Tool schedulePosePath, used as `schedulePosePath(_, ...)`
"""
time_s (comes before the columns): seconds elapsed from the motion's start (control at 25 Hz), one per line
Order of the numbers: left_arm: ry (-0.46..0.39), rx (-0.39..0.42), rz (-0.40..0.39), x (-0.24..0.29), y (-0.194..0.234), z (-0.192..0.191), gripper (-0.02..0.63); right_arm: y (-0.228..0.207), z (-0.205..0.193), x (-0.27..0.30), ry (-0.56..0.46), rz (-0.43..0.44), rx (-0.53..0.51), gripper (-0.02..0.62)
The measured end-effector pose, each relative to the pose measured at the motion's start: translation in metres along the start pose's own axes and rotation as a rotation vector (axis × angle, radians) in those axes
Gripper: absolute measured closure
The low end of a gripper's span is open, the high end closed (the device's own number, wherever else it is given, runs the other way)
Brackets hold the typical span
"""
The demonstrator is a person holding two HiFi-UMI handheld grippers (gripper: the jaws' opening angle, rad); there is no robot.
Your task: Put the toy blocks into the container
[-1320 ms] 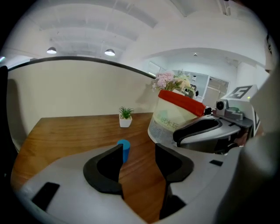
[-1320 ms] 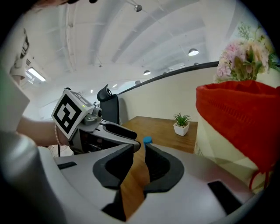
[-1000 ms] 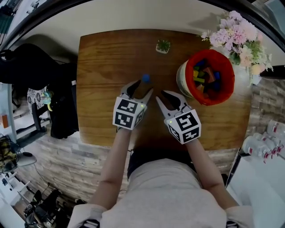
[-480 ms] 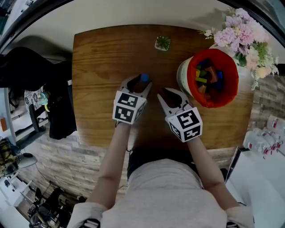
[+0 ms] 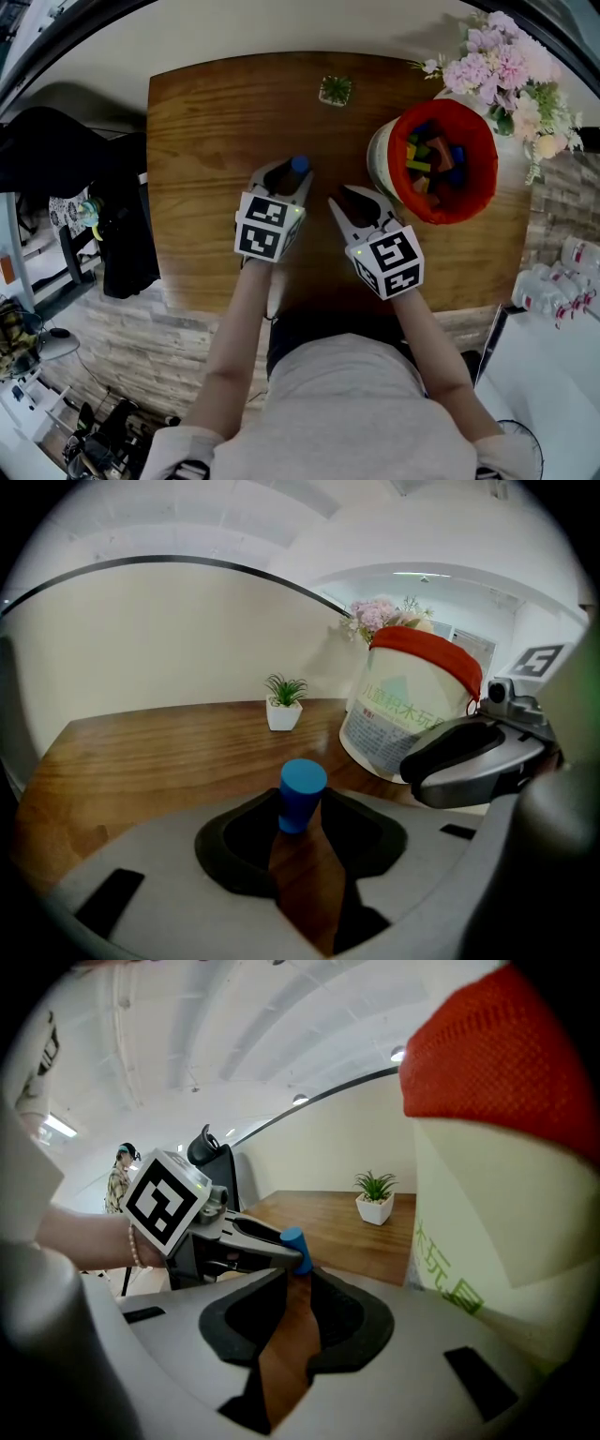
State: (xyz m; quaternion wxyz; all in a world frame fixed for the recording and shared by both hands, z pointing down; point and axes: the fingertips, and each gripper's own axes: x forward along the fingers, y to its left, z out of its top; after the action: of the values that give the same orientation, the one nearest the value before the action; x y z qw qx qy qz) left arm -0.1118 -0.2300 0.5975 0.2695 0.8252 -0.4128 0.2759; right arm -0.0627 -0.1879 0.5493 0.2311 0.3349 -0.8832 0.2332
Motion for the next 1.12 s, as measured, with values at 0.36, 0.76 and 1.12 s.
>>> schedulePosePath(0.36,-0.043,0.038,0.006,-0.018,-0.016,0.013,0.454,0.004,0.006,-0.023,-0.039,-0.034,-0.009,0.518)
schedulePosePath(0.76,-0.09,0.086,-0.021,-0.052,-0.046,0.026,0.456,0.014,0.018,-0.062,-0.109,-0.067,-0.038,0.518)
schedulePosePath(1.12,-0.153,0.151,-0.008,-0.09,-0.068,0.05,0.456,0.018,0.035,-0.099,-0.177,-0.099,-0.08,0.518)
